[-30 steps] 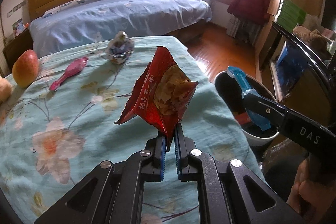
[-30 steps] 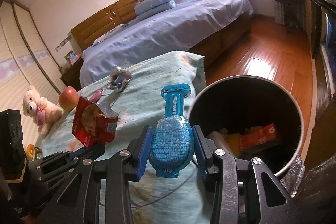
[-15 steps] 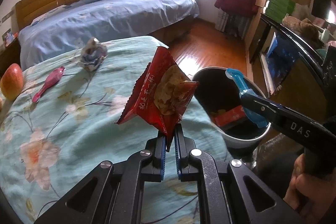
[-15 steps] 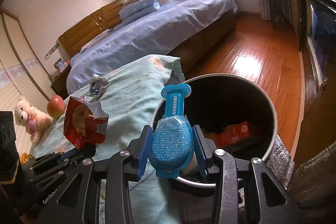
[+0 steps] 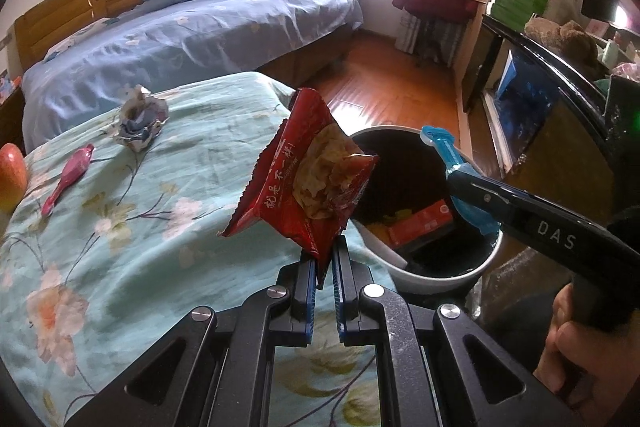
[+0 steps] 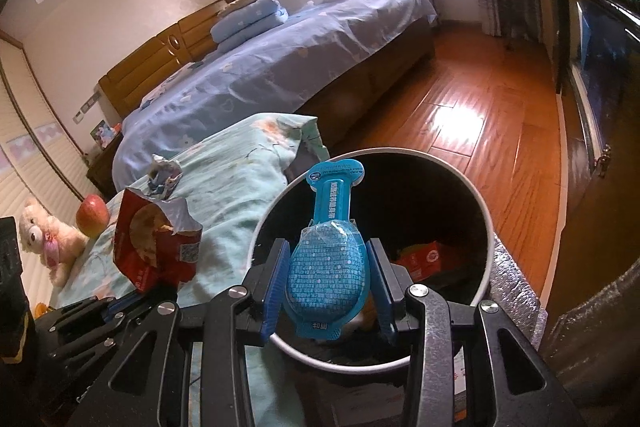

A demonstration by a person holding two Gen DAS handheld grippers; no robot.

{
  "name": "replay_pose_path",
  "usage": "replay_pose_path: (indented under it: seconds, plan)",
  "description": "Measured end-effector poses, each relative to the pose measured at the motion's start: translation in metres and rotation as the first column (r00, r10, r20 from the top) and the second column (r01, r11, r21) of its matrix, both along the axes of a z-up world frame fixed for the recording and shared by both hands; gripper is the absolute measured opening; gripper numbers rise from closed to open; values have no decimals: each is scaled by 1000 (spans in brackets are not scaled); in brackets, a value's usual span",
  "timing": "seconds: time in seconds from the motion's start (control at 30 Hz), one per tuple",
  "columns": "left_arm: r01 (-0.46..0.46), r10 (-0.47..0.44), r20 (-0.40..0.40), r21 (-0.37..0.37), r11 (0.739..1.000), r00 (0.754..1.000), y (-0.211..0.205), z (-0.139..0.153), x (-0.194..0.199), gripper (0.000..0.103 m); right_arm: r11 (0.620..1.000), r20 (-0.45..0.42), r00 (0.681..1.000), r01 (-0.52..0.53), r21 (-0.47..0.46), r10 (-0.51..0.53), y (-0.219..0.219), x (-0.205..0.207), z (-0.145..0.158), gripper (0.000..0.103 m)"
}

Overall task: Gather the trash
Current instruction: 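Carry the blue item and red snack bag over the bin with both tools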

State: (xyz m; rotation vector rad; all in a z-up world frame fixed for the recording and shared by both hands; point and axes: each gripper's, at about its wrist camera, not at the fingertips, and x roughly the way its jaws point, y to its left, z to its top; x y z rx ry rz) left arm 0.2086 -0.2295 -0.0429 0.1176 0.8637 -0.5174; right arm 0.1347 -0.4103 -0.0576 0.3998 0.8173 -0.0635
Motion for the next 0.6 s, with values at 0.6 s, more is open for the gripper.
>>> replay_pose_path:
  seconds: [0.6]
  plan:
    - [56, -55, -39, 10, 998, 998, -36, -10, 19, 7, 999, -40, 999, 35, 5, -34, -25, 11, -14, 40]
